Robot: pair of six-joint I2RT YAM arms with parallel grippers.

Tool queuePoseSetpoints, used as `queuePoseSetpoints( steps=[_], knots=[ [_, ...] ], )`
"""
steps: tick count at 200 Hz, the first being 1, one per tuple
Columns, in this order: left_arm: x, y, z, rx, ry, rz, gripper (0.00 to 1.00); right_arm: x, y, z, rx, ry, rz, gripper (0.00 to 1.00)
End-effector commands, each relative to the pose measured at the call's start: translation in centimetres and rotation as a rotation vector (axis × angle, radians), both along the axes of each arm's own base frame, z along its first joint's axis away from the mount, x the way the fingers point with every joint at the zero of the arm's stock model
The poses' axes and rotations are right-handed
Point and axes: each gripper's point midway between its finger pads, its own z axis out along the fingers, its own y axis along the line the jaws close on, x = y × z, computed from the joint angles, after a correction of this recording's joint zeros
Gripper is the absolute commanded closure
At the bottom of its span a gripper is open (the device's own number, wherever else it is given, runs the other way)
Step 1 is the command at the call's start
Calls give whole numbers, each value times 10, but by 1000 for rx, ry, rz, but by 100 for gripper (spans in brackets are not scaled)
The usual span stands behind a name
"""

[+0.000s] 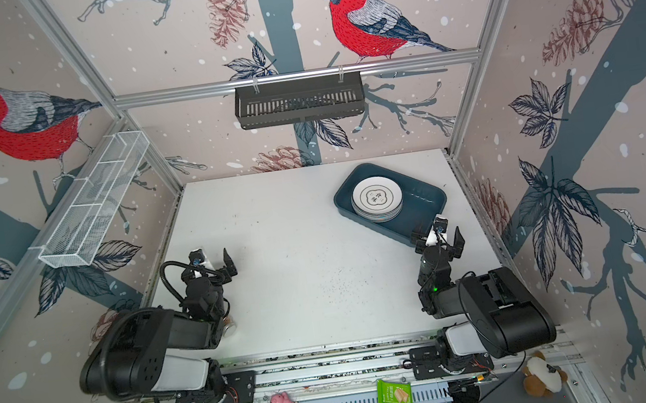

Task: Place the plates into the plastic bin on the countertop

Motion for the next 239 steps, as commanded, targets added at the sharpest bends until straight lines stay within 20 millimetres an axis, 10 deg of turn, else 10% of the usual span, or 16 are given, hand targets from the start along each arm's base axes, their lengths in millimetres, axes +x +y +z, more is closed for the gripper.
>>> queuePoseSetpoints(
  steps=[1, 58, 116, 239],
  knots=[
    [-2, -4, 44, 4, -217, -27, 4, -2, 5, 24, 0, -123, 31, 1],
    [40, 0, 21, -5, -36, 4, 4, 11, 7, 7, 19, -69, 60, 1],
    [38, 5, 21, -20, -44, 20, 4, 43, 0, -11, 100, 45, 132, 1],
    [36, 7, 23, -21, -54, 28, 4, 38, 2, -7, 76, 11, 125, 0]
  ],
)
